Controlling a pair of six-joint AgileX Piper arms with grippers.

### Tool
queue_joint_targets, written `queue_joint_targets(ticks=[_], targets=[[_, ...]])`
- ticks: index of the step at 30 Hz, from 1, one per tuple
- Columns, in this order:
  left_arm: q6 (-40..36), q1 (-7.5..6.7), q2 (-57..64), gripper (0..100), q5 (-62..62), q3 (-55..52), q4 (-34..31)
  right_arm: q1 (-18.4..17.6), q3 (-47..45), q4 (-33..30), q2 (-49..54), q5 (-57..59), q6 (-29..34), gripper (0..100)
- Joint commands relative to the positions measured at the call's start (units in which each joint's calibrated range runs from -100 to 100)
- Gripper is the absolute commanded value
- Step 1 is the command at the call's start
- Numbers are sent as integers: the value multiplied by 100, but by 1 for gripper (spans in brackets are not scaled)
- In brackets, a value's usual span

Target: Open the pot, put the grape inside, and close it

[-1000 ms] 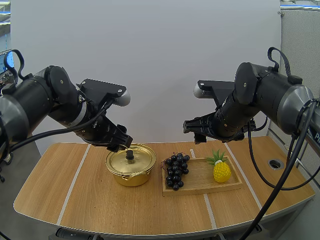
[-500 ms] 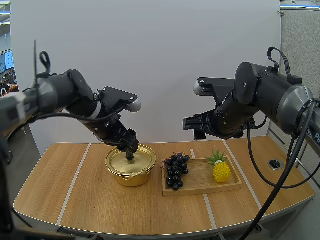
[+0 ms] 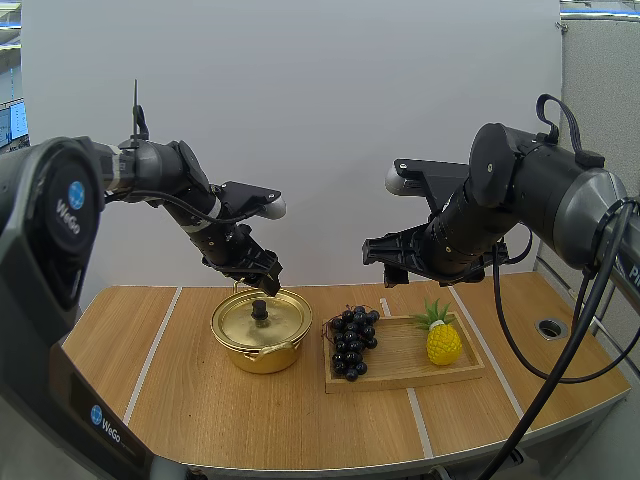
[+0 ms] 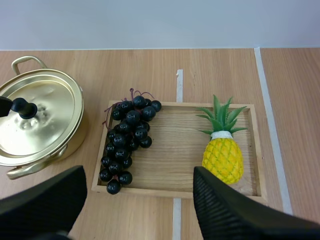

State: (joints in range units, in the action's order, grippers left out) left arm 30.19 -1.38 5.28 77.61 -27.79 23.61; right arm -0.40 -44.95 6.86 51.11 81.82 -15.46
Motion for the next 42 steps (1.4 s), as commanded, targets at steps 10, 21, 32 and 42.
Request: queue_joint_targets(ticks=[10,21,32,42], targets=[[-49,-128,-611,100,-577,71,-330,24,60,20,30,16,-19,100],[-65,-128,-982,100,-620,71,-468,24,60,20,30,16,-19,100],[-144,-128,-975,77,-424,71,-592,24,60,20,30,16,-19,100],[-176,-128,-975,0,-116,71,-592,24,60,20,30,16,-19,100]])
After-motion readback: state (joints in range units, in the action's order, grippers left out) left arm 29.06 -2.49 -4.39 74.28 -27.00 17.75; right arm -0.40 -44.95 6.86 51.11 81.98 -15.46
